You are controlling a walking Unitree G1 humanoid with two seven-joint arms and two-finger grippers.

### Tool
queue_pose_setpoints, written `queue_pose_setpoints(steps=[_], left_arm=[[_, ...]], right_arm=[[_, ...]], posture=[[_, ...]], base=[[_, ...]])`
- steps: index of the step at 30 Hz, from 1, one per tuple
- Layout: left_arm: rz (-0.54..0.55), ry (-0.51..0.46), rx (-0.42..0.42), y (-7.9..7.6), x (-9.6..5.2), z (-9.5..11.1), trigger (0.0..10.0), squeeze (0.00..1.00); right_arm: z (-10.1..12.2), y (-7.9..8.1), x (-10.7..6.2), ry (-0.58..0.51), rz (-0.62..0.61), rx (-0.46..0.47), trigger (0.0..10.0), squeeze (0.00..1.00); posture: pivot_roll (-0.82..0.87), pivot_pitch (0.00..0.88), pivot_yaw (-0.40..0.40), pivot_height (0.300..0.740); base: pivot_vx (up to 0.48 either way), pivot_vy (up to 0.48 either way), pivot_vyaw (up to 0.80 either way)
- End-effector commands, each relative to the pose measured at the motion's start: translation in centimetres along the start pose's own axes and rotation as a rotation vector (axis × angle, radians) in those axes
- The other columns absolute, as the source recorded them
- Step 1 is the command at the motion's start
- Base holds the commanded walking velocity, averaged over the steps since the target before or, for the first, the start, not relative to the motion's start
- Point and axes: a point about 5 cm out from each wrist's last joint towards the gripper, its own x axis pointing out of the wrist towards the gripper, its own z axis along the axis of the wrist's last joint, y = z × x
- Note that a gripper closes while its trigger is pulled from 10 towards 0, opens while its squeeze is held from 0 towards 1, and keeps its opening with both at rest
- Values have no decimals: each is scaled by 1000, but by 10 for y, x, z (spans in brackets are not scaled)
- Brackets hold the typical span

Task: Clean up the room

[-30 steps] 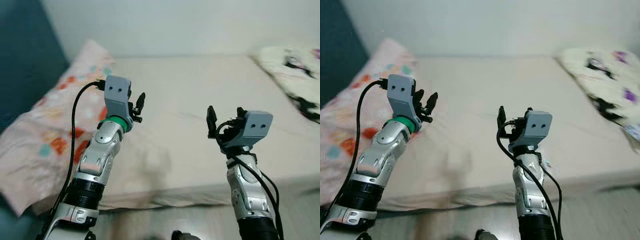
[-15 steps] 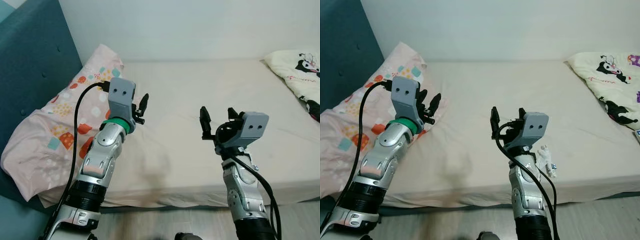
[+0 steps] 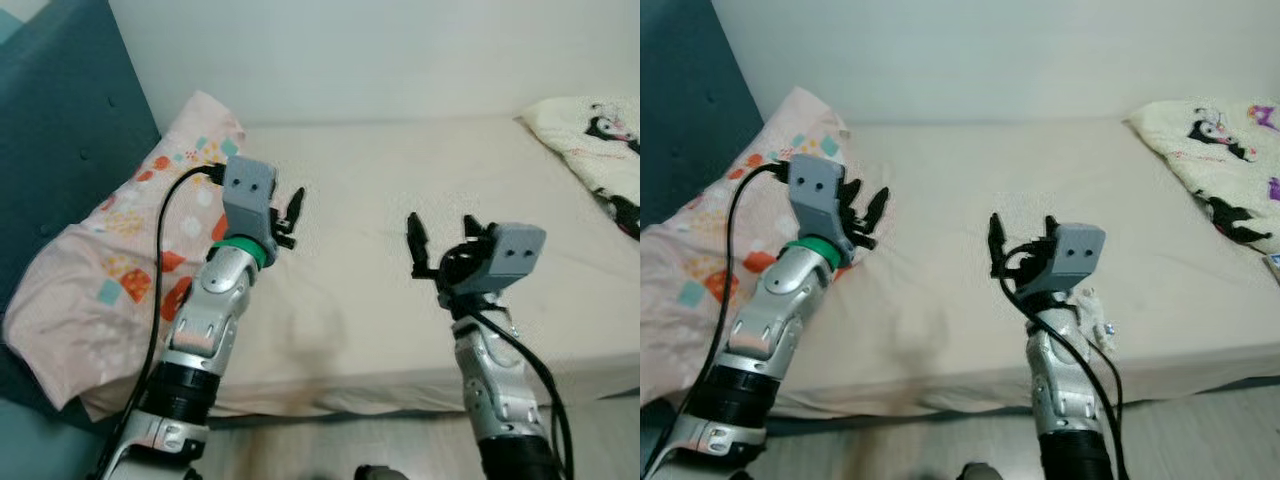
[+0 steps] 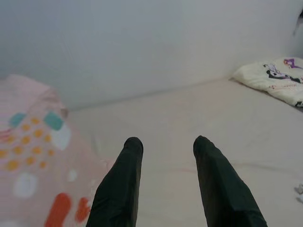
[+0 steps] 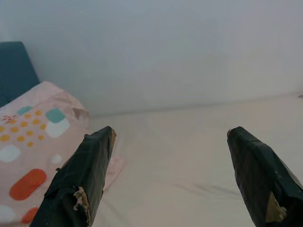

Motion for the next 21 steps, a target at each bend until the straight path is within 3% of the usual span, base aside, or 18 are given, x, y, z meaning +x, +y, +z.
queue_pose_setpoints(steps=[1,12,21], left_arm=[[16,10,2,6,-3,-3,10000,0],[21,9,2,7,-3,-4,10000,0],[11,-24,0,6,-3,0,10000,0]], right_arm=[[-6,5,-2,27,6,14,10000,0],[-7,4,-2,32,7,11,10000,0],[-8,4,-2,35,8,11,10000,0]], posture=[[-9,63,26,740],[-10,64,27,740],[-10,62,28,740]], base=[[0,480,0],[0,437,0],[0,27,0]])
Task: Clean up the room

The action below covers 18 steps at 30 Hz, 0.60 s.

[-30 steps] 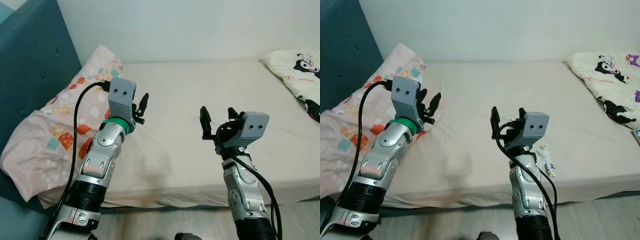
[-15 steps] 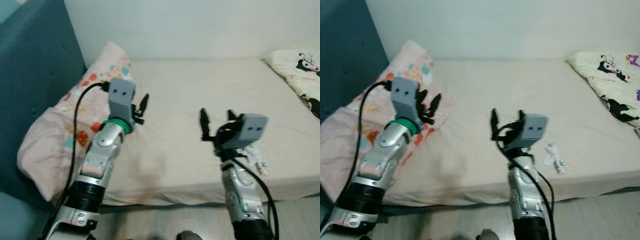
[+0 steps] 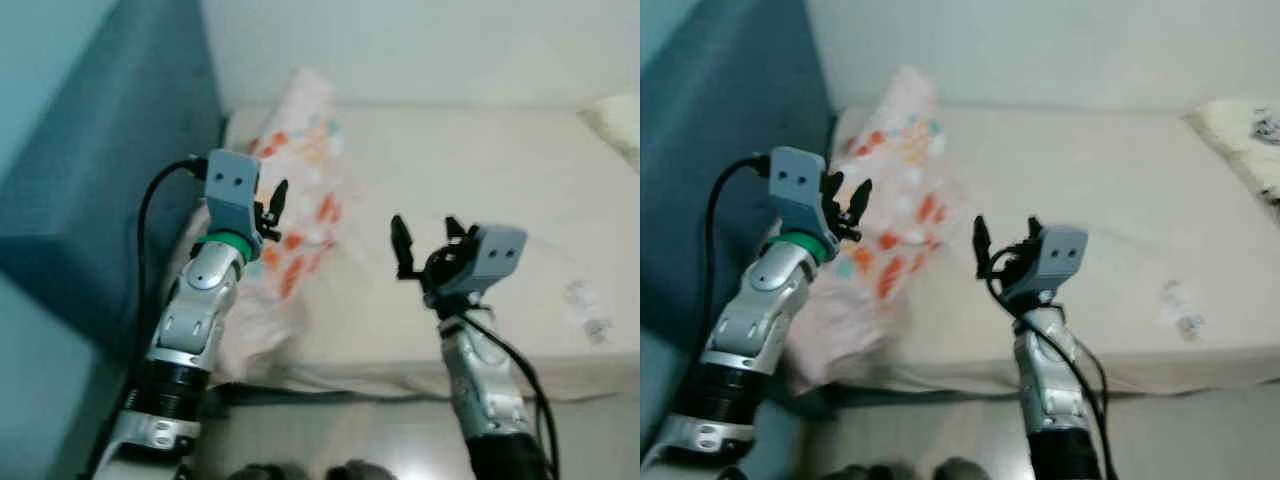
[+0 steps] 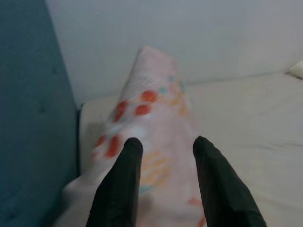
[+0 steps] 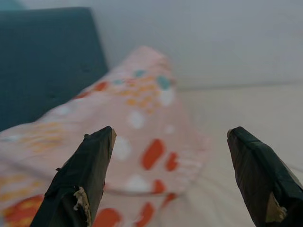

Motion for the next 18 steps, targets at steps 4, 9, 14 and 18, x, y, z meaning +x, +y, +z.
queue_pose_setpoints(steps=[4,9,14,18], left_arm=[[-21,-10,-1,-5,-2,-1,10000,0],[-29,-27,18,-6,-2,1,10000,0],[-33,-44,27,-6,-2,3,10000,0],[-33,-46,30,-6,-1,2,10000,0]], right_arm=[[-3,-4,-3,16,-12,-7,10000,0],[-4,-4,-3,17,-11,-8,10000,0],[-4,-5,-2,17,-10,-9,10000,0],[-4,-4,-2,16,-9,-9,10000,0]], posture=[[-11,60,27,740],[-11,59,27,740],[-11,56,27,740],[-13,53,26,740]], base=[[0,0,0],[0,0,0],[0,-238,0],[0,-469,0]])
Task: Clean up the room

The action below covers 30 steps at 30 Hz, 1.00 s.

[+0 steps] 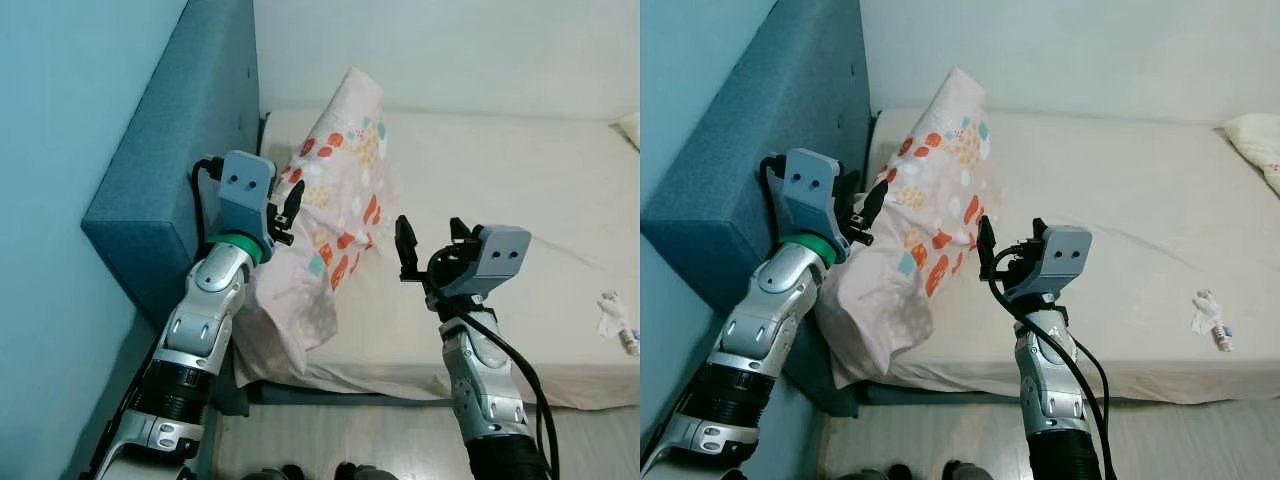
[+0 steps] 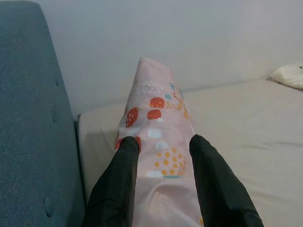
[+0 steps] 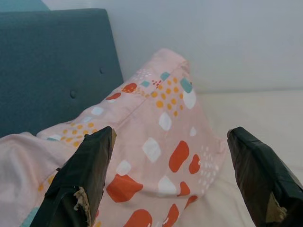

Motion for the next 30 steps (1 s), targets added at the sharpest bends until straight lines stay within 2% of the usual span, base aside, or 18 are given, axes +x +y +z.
queue_pose_setpoints(steps=[1,8,19,21,22,25,27,29,30], left_arm=[[5,5,11,1,-2,-3,10000,0],[19,20,13,2,-1,-5,10000,0],[78,44,53,10,1,-9,10000,0],[85,38,82,13,2,-7,10000,0],[87,43,163,17,4,-6,10000,0],[74,72,329,29,14,-3,10000,0],[72,79,354,32,17,-2,10000,0],[57,154,424,41,29,-4,10000,0],[57,154,424,41,29,-4,10000,0]], right_arm=[[-4,-3,-2,16,-8,-4,10000,0],[-4,-3,-2,16,-9,-6,10000,0],[-4,-3,-3,18,-11,-5,10000,0],[-4,-3,-3,19,-10,-5,10000,0],[-4,-3,-3,20,-7,-5,10000,0],[-4,1,-3,22,21,-1,10000,0],[-4,2,-2,22,31,-1,10000,0],[-3,7,-1,22,64,-4,10000,0],[-3,7,-1,22,64,-4,10000,0]], posture=[[-13,53,27,740],[-14,55,26,740],[-18,59,30,740],[-18,59,29,740],[-19,61,29,740],[-19,65,30,740],[-19,65,30,740],[-13,74,30,740],[-13,74,30,740]], base=[[0,-461,0],[0,-406,0],[0,0,0],[0,0,0],[0,0,0],[0,0,0],[0,0,0],[0,0,0],[0,0,0]])
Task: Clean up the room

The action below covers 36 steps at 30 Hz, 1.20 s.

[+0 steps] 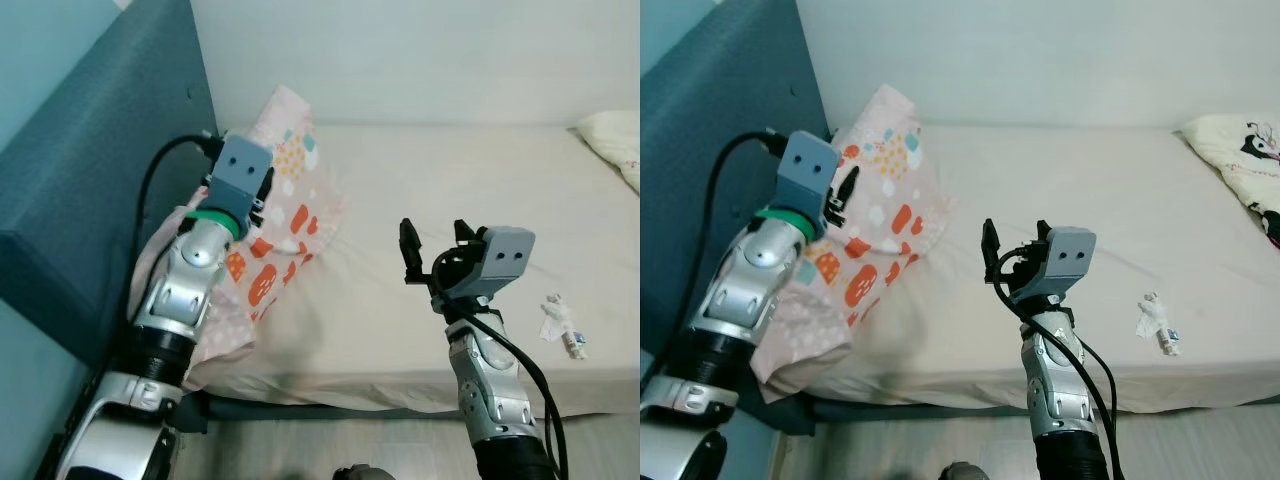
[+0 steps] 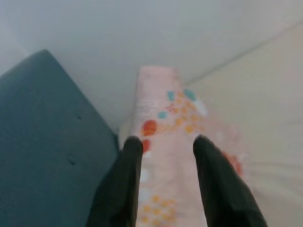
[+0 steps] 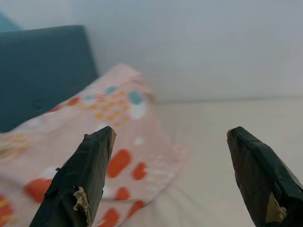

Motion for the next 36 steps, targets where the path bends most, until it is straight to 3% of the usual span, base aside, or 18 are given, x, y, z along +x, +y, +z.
queue_pose_setpoints(steps=[1,2,6,7,8,16,27,32,33,34,35,36], left_arm=[[-21,50,35,-2,2,-9,10000,0],[-48,131,13,2,14,-13,10000,157],[-69,165,-12,2,18,-15,10000,157],[-90,181,-29,2,21,-16,10000,918],[-107,197,-23,2,24,-17,10000,1000],[-211,255,91,6,31,-16,10000,1000],[-151,321,144,26,33,-17,10000,1000],[-172,382,73,30,29,-27,10000,1000],[-234,420,-20,25,25,-35,10000,1000],[-260,434,-56,22,24,-38,10000,620],[-283,445,-85,18,22,-41,10000,0],[-291,455,-113,16,21,-43,10000,0]], right_arm=[[-1,3,0,9,18,1,10000,0],[-2,9,1,11,42,10,10000,0],[-2,12,2,13,52,15,10000,0],[-3,15,3,15,61,19,10000,0],[-4,20,3,18,74,24,10000,0],[-8,42,0,38,146,58,10000,0],[-11,45,-4,50,132,80,10000,0],[-14,45,-9,61,121,87,10000,0],[-15,46,-11,66,118,91,10000,0],[-15,46,-12,67,116,93,10000,0],[-16,47,-13,69,113,96,10000,0],[-16,47,-13,70,111,99,10000,0]], posture=[[-13,74,30,740],[4,88,25,740],[4,88,25,740],[8,96,25,740],[8,107,29,740],[27,175,52,740],[53,232,74,740],[61,241,82,740],[62,244,88,740],[63,245,91,740],[65,247,93,740],[66,248,93,740]], base=[[0,0,0],[0,0,0],[0,0,0],[0,0,0],[0,0,0],[0,0,0],[0,0,0],[0,0,0],[0,0,0],[0,0,0],[0,0,0],[0,0,0]])
